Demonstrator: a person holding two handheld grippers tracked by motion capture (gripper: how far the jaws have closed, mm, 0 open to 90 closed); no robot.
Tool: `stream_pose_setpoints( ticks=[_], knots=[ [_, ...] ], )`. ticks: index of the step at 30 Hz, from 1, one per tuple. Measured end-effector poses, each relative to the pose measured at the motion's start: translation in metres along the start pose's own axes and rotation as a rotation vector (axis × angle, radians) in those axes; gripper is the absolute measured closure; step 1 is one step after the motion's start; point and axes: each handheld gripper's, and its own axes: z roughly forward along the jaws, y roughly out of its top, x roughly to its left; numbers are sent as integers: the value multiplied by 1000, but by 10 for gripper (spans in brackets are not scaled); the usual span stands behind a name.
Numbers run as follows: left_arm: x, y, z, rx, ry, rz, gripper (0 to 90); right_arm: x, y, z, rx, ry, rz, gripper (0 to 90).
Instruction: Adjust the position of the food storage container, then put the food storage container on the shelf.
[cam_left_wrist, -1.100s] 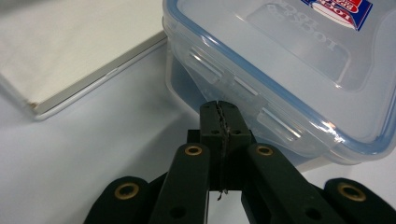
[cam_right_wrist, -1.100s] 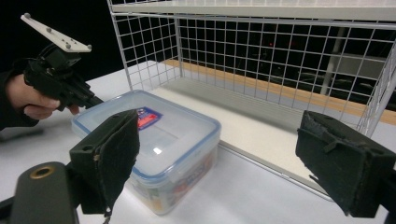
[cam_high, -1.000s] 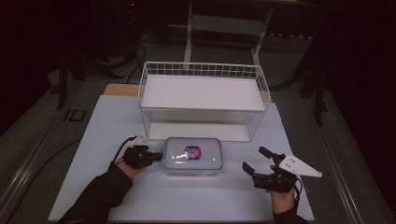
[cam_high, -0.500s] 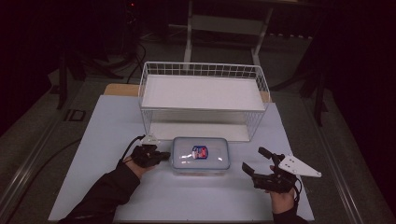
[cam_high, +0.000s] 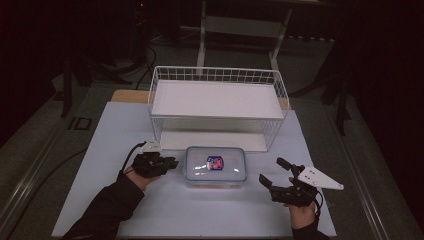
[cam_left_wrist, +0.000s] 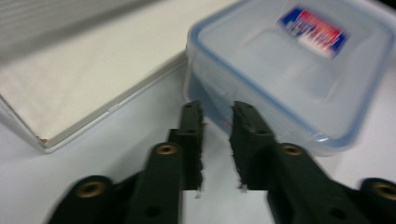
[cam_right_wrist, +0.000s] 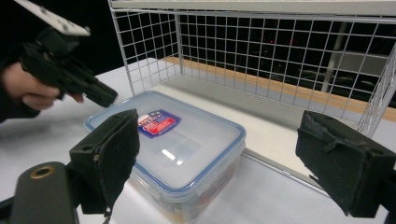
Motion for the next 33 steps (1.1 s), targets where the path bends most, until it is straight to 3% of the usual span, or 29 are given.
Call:
stream_pose_setpoints(
  ticks=[3, 5, 6, 7, 8, 9, 10, 12, 13, 16, 23, 26, 27, 29, 31, 33],
  knots=[
    [-2, 4, -9, -26, -14, -18, 582, 2, 0, 3, 1, 12, -11, 135],
    [-3, 6, -13, -42, -20, -27, 557, 2, 0, 3, 1, 12, -11, 135],
    [-5, 11, -20, -78, -50, -39, 557, 3, 0, 4, 5, 9, -21, 135],
    [-8, 15, -25, -106, -56, -43, 417, 5, 0, 6, 14, 20, -41, 134],
    [-10, 16, -26, -120, -80, -52, 367, 6, 0, 7, 23, 18, -50, 132],
    [-10, 16, -26, -120, -80, -52, 313, 6, 0, 8, 28, 23, -57, 129],
    [-11, 18, -27, -117, -105, -58, 249, 6, 0, 9, 33, 29, -58, 125],
    [-13, 20, -27, -120, -117, -72, 204, 6, 0, 9, 33, 29, -58, 125],
    [-17, 24, -25, -114, -154, -73, 204, 6, -1, 10, 37, 30, -66, 119],
    [-20, 29, -21, -106, -163, -69, 37, 9, 0, 15, 46, 33, -81, 110],
    [-20, 42, -17, -103, -177, -91, 5, 12, 5, 21, 70, 59, -86, 148],
    [-18, 47, -12, -103, -175, -107, 6, 11, 8, 24, 93, 74, -55, 149],
    [-17, 48, -10, -94, -178, -117, 6, 10, 10, 27, 130, 61, -38, 142],
    [-16, 48, -8, -91, -179, -126, 6, 10, 11, 28, 125, 58, -36, 142],
    [-10, 50, 0, -74, -204, -166, 6, 8, 15, 31, 135, 77, -13, 140],
    [-8, 49, 2, -71, -201, -180, 6, 9, 16, 35, 145, 64, -27, 132]
  ],
)
